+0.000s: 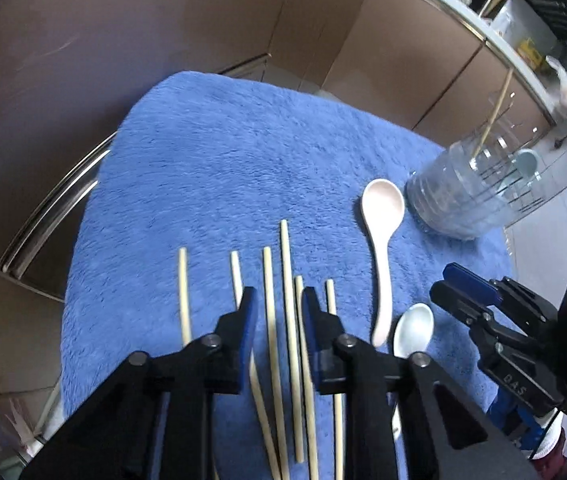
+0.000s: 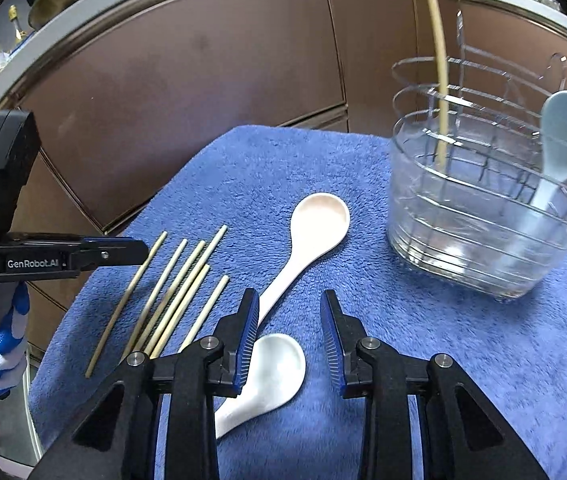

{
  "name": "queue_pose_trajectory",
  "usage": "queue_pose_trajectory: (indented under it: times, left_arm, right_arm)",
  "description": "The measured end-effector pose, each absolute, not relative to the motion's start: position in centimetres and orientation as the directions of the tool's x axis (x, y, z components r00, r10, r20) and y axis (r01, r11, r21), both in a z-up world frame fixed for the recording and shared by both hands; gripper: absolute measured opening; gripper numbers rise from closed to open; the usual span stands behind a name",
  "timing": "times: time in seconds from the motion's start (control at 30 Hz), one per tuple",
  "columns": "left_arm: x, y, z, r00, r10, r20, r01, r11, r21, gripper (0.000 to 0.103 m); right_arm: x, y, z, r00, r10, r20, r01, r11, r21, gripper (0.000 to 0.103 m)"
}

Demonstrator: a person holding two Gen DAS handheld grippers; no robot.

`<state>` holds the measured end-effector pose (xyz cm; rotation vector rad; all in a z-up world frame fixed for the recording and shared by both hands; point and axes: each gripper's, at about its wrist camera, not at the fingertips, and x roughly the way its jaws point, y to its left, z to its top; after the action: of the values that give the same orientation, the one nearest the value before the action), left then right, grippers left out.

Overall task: Organize utensils
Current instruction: 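Grasp another chopstick with the left tool while the right tool grasps a white spoon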

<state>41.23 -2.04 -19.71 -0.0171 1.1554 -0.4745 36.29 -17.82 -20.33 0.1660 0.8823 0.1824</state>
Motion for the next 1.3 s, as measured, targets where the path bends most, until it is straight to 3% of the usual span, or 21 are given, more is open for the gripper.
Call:
queue_pose_trajectory:
  times: [0.23,0.5,0.97,1.07,1.13,1.3]
  left_arm:
    - [43.0,-3.3,-21.6,0.269,-0.321,-0.908,0.358,0.908,-0.215,0.011]
    - [44.0,-3.5,-23.1,0.235,-0.312,-0.921,0.361,0.907,-0.216,0.01]
    - [44.3,-3.2,-23.5,0.205,-0.297,-0.933,0.353,0.911,-0.213,0.009]
    - [44.1,-3.8,-23.6,0.2,-0.275,-0.94,0.363,0.913,-0.189,0.009]
    - [44.2,-4.0,-23.6,0.201,-0.26,-0.945,0.359,0.917,-0.175,0.009]
    - [43.6,-4.6,-23.5,0.219,-0.245,-0.944,0.327,0.93,-0.166,0.004]
  right_arm:
    - [38.0,-17.8,-21.2,0.596,0.238,-0.767,-0.093,0.969,0.228,0.031]
    - [39.2,-17.5,-22.2,0.57,0.246,-0.784,-0.097,0.968,0.233,0.029]
    - [37.5,-18.2,-24.4,0.457,0.395,-0.797,-0.14,0.917,0.374,0.028]
    - [37.3,-18.0,-24.9,0.443,0.4,-0.802,-0.15,0.915,0.374,0.022]
    - [37.6,-18.0,-25.1,0.437,0.399,-0.806,-0.155,0.916,0.369,0.012]
    - [37.6,-18.5,-24.8,0.438,0.41,-0.8,-0.173,0.912,0.373,0.009]
